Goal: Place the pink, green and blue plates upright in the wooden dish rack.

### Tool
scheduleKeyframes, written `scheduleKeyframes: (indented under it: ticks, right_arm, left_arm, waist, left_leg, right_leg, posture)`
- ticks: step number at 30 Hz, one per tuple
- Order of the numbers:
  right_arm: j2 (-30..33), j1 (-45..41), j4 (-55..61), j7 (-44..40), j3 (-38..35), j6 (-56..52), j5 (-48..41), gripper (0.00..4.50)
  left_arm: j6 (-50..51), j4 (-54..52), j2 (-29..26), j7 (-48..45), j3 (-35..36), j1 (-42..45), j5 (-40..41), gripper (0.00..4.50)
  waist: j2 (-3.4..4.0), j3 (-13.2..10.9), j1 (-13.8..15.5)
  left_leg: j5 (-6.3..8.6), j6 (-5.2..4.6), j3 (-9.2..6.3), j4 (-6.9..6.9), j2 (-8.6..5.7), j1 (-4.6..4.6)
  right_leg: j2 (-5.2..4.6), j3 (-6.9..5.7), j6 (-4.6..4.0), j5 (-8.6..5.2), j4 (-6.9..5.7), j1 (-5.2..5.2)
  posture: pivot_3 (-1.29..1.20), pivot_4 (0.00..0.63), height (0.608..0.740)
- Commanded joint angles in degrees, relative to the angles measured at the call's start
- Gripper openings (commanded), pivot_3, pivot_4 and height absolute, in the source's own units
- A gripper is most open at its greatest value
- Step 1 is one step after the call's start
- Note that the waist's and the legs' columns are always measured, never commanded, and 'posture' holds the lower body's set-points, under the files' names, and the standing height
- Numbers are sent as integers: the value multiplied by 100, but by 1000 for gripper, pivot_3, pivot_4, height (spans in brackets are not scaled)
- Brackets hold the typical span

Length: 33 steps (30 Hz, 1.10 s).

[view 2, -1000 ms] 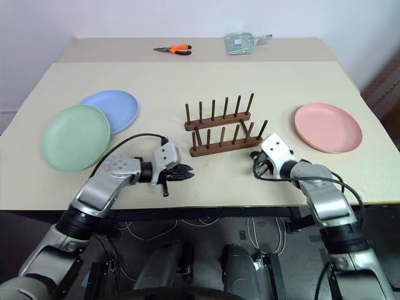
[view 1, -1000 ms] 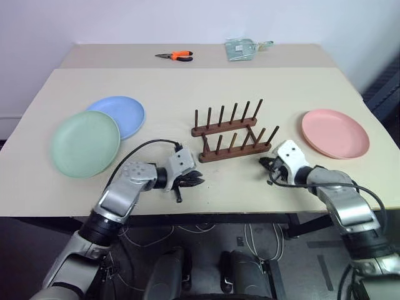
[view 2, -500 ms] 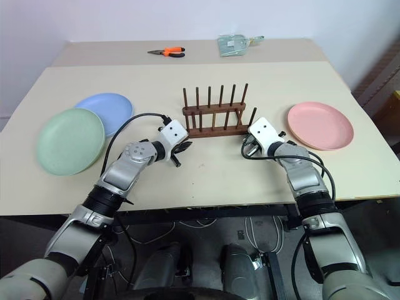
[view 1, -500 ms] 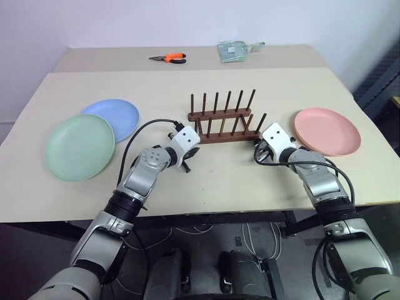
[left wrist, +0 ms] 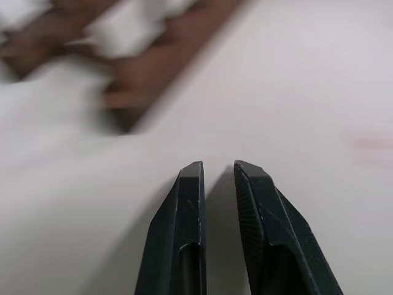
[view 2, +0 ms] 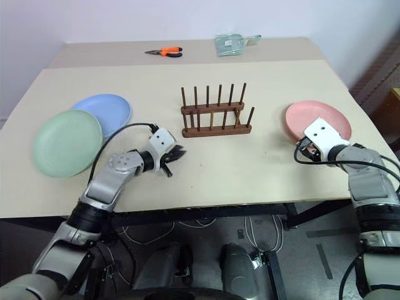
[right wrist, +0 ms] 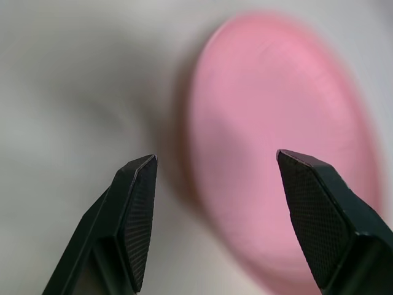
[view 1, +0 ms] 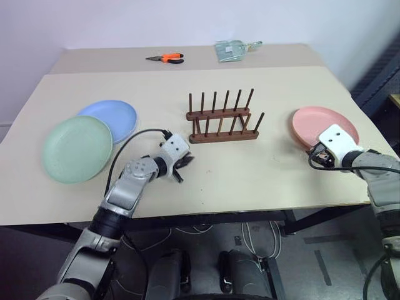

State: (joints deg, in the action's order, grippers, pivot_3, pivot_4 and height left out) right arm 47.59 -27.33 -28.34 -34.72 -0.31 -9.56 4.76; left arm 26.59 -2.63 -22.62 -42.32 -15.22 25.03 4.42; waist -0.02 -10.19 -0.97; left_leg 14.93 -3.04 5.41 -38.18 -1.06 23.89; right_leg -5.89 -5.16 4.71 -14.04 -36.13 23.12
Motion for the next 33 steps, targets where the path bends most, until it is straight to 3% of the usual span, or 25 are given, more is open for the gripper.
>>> scheduleKeyframes:
  ticks: [1,7,12,14,18,20,22,24,33]
  right_arm:
    - [-60,-565,-957,110,71,477,180,2619]
    - [-79,-1168,-1794,161,259,1101,395,42]
    - [81,-1075,-825,330,28,1665,335,42]
    - [6,-1032,23,95,-387,1346,-258,42]
    - [-428,-1461,2209,-399,-1781,-1852,-3511,42]
    - [-480,-1604,2753,-523,-2185,-2949,-4726,42]
    - [-658,-1935,2809,-277,-2588,-3764,-5757,42]
    - [-852,-2256,2581,37,-2730,-4258,-6238,42]
    - [-1336,-2841,1795,699,-2760,-4989,-6831,42]
  left_arm:
    - [158,-747,-120,-339,30,52,308,771]
    - [388,-1030,-187,-259,129,14,352,771]
    - [489,-1174,-221,-59,347,-108,408,771]
    - [509,-1213,-280,29,488,-188,441,771]
    - [638,-1355,-460,-37,830,-376,695,771]
    - [765,-1456,-525,-159,970,-425,957,771]
    - [898,-1573,-582,-323,1133,-443,1273,771]
    - [941,-1611,-658,-438,1202,-434,1440,771]
    - [953,-1607,-614,-221,1202,-422,1577,771]
  waist:
    - [0,0,2]
    - [2,-2,28]
    - [12,-8,23]
    - [18,-12,9]
    - [27,-18,13]
    - [27,-18,42]
    - [23,-16,57]
    - [23,-16,55]
    - [27,-18,23]
  left_leg:
    - [0,0,0,0,0,0]
    - [-2,-2,2,0,0,6]
    - [-2,-2,2,0,0,7]
    - [-2,-1,2,0,1,8]
    - [-3,1,1,0,7,10]
    - [-3,1,-5,-2,11,13]
    - [2,-2,-19,-4,10,21]
    - [8,-6,-25,-3,4,26]
    - [7,-15,-16,2,-9,57]
  right_leg:
    - [1,0,0,0,0,0]
    - [4,-1,0,-1,5,0]
    - [5,-1,2,-1,4,1]
    - [6,-1,2,-1,2,4]
    - [9,1,2,-1,0,9]
    - [8,-2,0,0,0,10]
    - [2,-17,0,0,7,7]
    - [-6,-19,-1,1,13,7]
    - [-17,-19,-1,1,5,43]
  posture:
    - [0,150,740]
    - [0,150,740]
    - [0,150,740]
    - [0,150,740]
    - [0,150,740]
    - [0,150,740]
    - [0,150,740]
    - [0,150,740]
    - [0,150,740]
